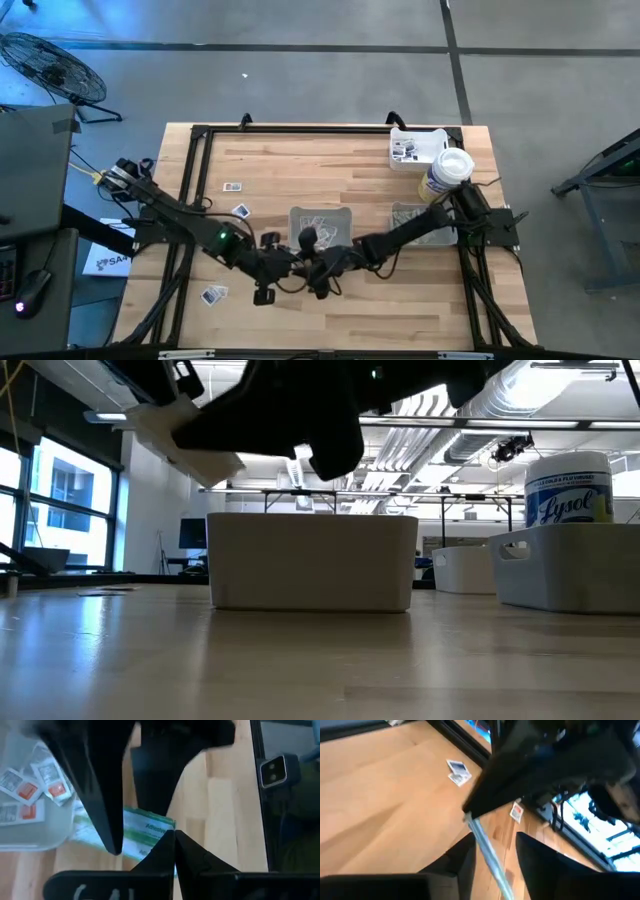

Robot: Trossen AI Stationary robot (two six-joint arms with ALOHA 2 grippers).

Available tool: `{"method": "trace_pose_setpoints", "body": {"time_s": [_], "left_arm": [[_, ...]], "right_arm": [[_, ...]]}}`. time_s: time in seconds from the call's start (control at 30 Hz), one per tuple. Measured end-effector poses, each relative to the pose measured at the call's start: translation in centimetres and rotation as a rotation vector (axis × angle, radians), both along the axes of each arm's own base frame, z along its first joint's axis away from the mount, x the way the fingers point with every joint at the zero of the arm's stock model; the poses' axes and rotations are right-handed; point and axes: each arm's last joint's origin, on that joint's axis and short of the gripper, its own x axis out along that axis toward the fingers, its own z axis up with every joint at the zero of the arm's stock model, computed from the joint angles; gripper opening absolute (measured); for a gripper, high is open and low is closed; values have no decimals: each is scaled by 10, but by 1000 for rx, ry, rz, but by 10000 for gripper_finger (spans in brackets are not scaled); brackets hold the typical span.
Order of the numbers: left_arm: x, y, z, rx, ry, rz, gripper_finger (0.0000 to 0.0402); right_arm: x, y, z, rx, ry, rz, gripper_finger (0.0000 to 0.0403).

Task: Pick & Place First Aid Supplies
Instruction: Put the green pad into the right gray bin

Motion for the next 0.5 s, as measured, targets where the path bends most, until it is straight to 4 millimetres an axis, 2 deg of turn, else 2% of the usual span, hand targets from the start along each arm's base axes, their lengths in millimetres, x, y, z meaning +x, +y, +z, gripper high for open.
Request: {"method": "trace_pose_setpoints", "body": {"time_s": [0.13,0.3,0.5], "left_arm": [[0,1,6,8,-20,-21,0],[0,1,18,13,-36,-34,0],[-6,4,28,9,18,-4,16]], "right_arm": [[1,-4,-1,33,13,-19,96],[0,-2,-2,35,22,1,15],[0,-2,-1,91,19,-33,5]]}}
